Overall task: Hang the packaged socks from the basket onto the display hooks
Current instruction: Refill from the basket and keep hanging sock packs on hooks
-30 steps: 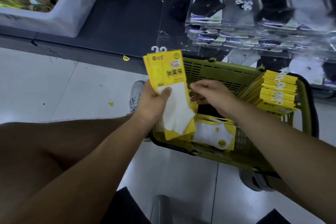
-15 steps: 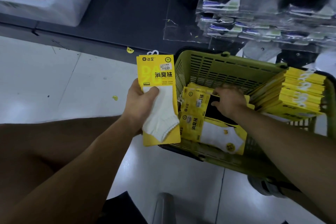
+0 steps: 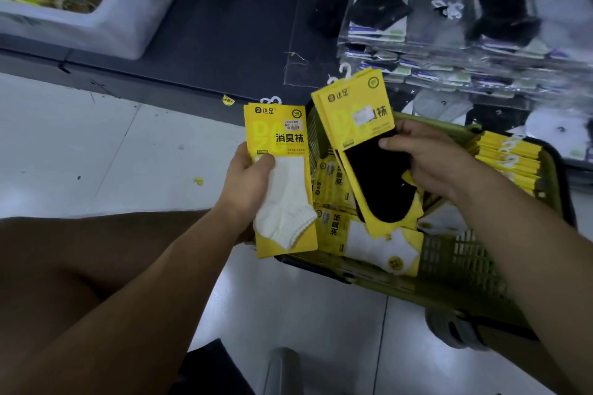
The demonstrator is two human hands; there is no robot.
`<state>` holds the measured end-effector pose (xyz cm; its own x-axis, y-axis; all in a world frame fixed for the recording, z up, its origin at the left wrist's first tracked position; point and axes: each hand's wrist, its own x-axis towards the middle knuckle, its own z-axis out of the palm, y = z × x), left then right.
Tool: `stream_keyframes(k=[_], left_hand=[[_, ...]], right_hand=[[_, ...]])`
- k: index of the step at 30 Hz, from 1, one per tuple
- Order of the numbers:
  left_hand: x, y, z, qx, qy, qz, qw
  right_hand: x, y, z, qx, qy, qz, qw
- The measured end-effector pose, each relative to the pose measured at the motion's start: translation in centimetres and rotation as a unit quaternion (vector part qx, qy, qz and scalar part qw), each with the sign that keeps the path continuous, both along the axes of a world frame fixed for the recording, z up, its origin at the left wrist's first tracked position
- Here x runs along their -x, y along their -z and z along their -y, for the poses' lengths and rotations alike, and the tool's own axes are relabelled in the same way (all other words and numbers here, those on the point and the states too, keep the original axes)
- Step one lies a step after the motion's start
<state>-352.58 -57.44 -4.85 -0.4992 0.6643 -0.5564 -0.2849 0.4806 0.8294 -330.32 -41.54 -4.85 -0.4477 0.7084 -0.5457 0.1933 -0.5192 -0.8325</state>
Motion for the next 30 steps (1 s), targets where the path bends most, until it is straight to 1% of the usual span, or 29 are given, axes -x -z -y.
stream_keyframes(k=[2, 3, 4, 6, 7, 9, 10, 11, 13, 15, 17, 19, 22, 26, 30], left_hand=[[-0.6, -0.4, -0.1, -0.021, -0.006, 0.014, 1.000], [-0.8, -0.6, -0.2, -0.031, -0.004, 0.027, 0.999], [-1.1, -0.6, -0.2, -0.036, 0.002, 0.049, 0.998], [-1.6, -0.8, -0.2, -0.039, 0.028, 0.112, 0.993], [-1.8, -0.6, -0.2, -0.049, 0.046, 0.119, 0.991], [-2.0, -0.3, -0.2, -0.068, 0.076, 0.054, 0.993], [-2.0, -0.3, -0.1, -0.073, 0.088, 0.019, 0.993], [-1.9, -0.2, 0.0, -0.077, 0.098, 0.002, 0.992], [-1.2, 0.1, 0.1, -0.075, 0.087, 0.016, 0.993], [-0.1, 0.3, 0.5, -0.065, 0.051, 0.051, 0.995], [0.9, 0.7, 1.0, -0.059, 0.039, 0.066, 0.995], [1.3, 1.1, 1.6, -0.052, 0.038, 0.070, 0.995], [1.4, 1.5, 1.9, -0.043, 0.049, 0.066, 0.996], [1.4, 1.6, 1.8, -0.046, 0.059, 0.065, 0.995], [1.5, 1.8, 1.9, -0.045, 0.062, 0.066, 0.995]], right_hand=[[1.4, -1.3, 1.6, 0.053, 0.005, -0.079, 0.995], [2.1, -1.6, 2.6, 0.070, -0.001, -0.097, 0.993], [2.8, -1.8, 3.6, 0.074, -0.007, -0.096, 0.993], [3.9, -1.9, 5.2, 0.038, -0.024, -0.048, 0.998], [4.2, -1.8, 5.8, -0.002, -0.035, -0.013, 0.999], [4.7, -1.4, 6.5, -0.116, -0.060, 0.059, 0.990], [4.7, -1.2, 6.6, -0.173, -0.073, 0.086, 0.978], [4.6, -0.8, 6.6, -0.217, -0.082, 0.105, 0.967], [3.7, 0.4, 6.0, -0.246, -0.087, 0.138, 0.955], [2.2, 2.4, 5.2, -0.233, -0.120, 0.192, 0.946], [0.4, 5.2, 4.7, -0.203, -0.210, 0.254, 0.922], [-1.4, 8.1, 5.2, -0.190, -0.305, 0.303, 0.883], [-3.1, 11.1, 6.8, -0.184, -0.383, 0.355, 0.832], [-3.5, 13.1, 7.7, -0.257, -0.381, 0.402, 0.792], [-3.3, 13.4, 7.9, -0.307, -0.374, 0.413, 0.772]])
